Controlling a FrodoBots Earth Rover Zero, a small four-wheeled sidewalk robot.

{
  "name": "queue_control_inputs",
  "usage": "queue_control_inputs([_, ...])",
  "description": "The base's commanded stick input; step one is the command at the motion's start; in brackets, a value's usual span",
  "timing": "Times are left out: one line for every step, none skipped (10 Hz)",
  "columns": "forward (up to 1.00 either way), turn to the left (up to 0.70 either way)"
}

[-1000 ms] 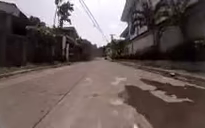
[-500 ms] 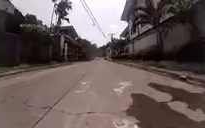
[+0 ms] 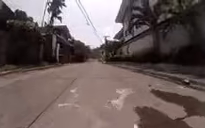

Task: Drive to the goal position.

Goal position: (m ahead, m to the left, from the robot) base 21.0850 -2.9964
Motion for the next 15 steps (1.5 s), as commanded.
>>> queue_control_inputs([1.00,0.02])
queue_control_inputs([1.00,0.02])
queue_control_inputs([1.00,0.02])
queue_control_inputs([1.00,0.02])
queue_control_inputs([1.00,0.02])
queue_control_inputs([1.00,0.02])
queue_control_inputs([1.00,0.02])
queue_control_inputs([1.00,0.02])
queue_control_inputs([1.00,0.02])
queue_control_inputs([1.00,0.02])
queue_control_inputs([1.00,0.02])
queue_control_inputs([1.00,0.02])
queue_control_inputs([1.00,0.02])
queue_control_inputs([1.00,0.02])
queue_control_inputs([1.00,0.02])
